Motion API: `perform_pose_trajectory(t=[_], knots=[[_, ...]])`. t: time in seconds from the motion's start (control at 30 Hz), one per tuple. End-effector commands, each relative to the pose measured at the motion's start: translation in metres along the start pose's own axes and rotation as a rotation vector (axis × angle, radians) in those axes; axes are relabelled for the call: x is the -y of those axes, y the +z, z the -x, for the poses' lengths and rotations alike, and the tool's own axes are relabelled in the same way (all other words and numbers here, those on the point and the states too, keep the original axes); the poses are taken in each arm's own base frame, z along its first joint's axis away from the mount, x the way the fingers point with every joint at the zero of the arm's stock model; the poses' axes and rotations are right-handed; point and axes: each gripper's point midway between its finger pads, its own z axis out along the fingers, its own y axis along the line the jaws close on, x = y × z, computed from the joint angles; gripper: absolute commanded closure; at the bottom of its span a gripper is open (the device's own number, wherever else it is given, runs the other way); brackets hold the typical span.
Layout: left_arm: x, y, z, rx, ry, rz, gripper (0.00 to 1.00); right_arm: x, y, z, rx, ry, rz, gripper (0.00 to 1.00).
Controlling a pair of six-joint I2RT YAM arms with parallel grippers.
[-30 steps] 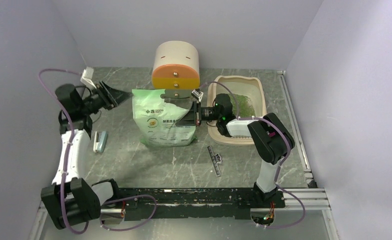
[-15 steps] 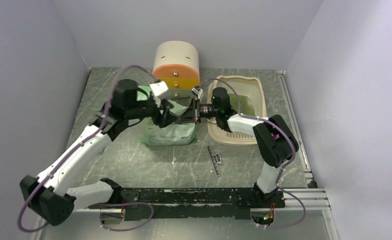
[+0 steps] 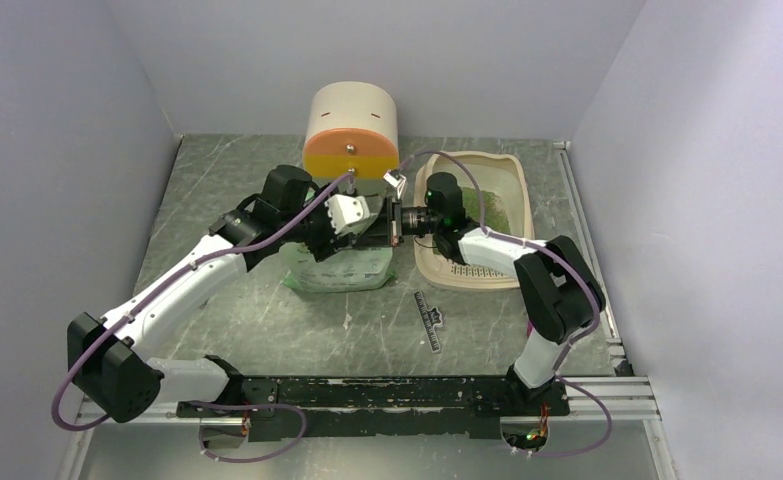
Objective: Fill the litter box with clean litter
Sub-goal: Close the cat litter bag at the center of the board.
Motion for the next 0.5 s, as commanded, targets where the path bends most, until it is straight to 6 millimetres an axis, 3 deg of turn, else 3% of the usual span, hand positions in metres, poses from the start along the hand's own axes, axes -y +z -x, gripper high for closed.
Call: perform_pose_trajectory(t=[0.0, 0.2, 0.23, 0.37, 0.4, 0.47], knots=[[0.009, 0.003, -0.024, -0.104, 0.101, -0.068, 0.27, -0.053, -0.012, 0.009, 0.006, -0.26, 0.124, 1.0], [0.031, 0.002, -0.039, -0.133, 0.069, -0.18, 0.35, -0.072, -0.017, 0.016, 0.049, -0.536, 0.143, 1.0], [0.033, 0.003, -0.042, -0.145, 0.061, -0.192, 0.4, -0.075, -0.018, 0.018, 0.056, -0.56, 0.149, 1.0], [0.03, 0.0, -0.055, -0.201, -0.034, -0.22, 0.83, -0.081, -0.023, 0.016, 0.082, -0.656, 0.171, 1.0], [0.028, -0.003, -0.059, -0.209, -0.061, -0.226, 0.9, -0.083, -0.024, 0.015, 0.091, -0.685, 0.172, 1.0], [0.023, -0.01, -0.066, -0.208, -0.109, -0.232, 0.95, -0.083, -0.028, 0.017, 0.12, -0.74, 0.146, 1.0]])
